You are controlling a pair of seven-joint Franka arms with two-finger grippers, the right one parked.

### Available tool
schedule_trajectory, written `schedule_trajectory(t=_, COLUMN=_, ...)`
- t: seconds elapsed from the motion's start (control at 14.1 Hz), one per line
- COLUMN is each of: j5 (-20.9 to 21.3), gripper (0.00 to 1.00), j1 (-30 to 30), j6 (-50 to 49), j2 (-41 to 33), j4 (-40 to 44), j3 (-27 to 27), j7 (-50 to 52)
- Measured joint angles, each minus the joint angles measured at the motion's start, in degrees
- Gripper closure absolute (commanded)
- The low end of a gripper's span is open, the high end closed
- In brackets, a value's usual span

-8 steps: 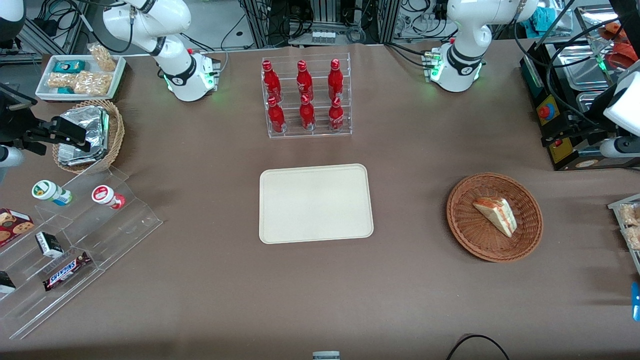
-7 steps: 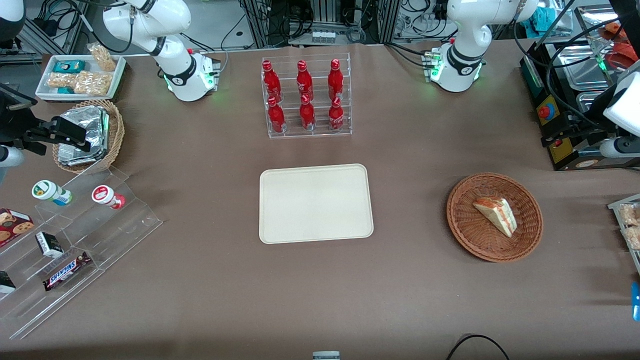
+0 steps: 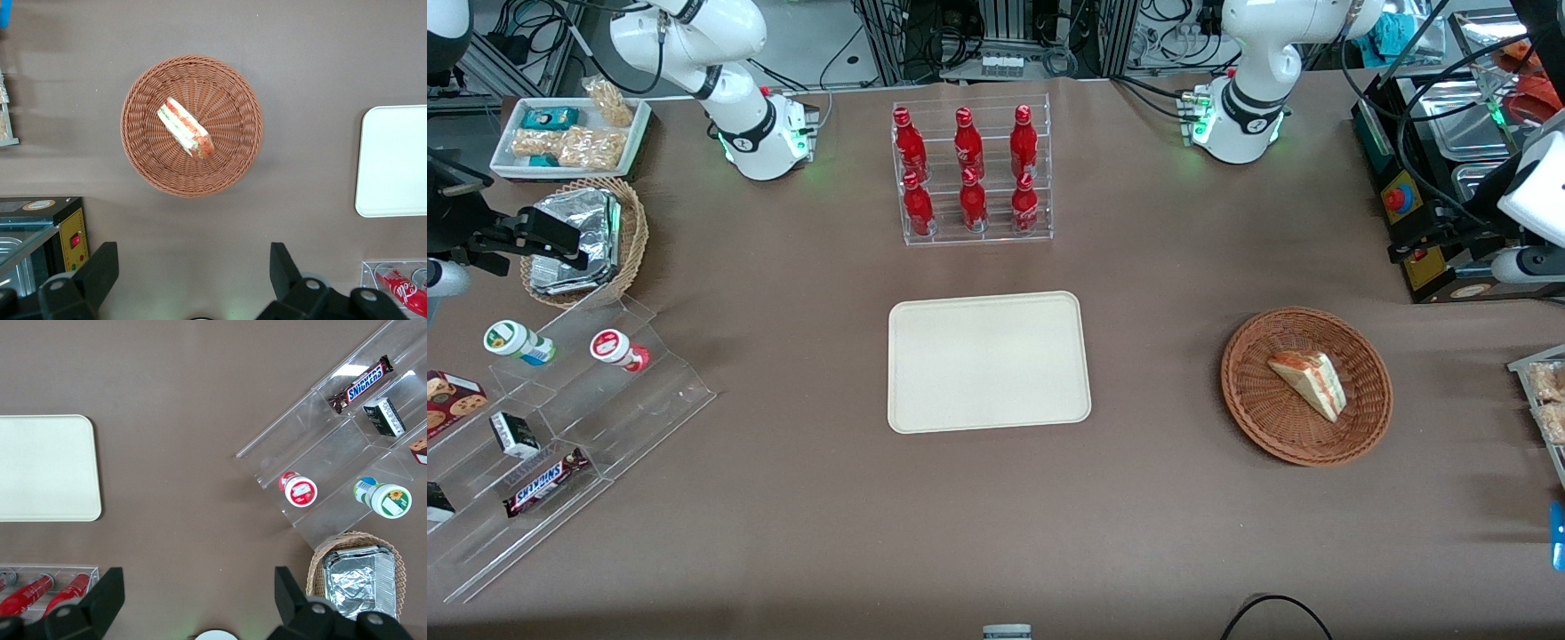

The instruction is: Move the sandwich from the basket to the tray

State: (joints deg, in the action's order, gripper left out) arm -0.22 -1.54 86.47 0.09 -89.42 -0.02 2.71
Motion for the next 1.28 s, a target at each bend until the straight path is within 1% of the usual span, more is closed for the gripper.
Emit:
schedule_trajectory(t=0.28, j5=0.00, gripper=0.00, j1=0.00, j6=0.00, j2=0.43, j4=-0.84, j3=0.00, j7=0.00)
schedule_trajectory(t=0.57, j5=0.02, gripper=0.00, j1=0.00, j6=1.35, j2=2.31, j4=-4.80, j3=0.08, j7=0.00)
schedule_trajectory(t=0.78, j5=0.03, gripper=0.00, j1=0.05, j6=11.33, j2=4.22, j4=-12.09, j3=0.40, j7=0.00)
schedule_trajectory(t=1.13, j5=0.01, gripper=0.00, j1=0.19, j6=34.25, j2=5.56, j4=-27.68, j3=2.27, j7=0.04)
schedule_trajectory(t=1.28, j5=-0.32, gripper=0.00, j1=0.25, j6=42.45, j2=5.73, j4=-33.04, j3=3.21, j7=1.51)
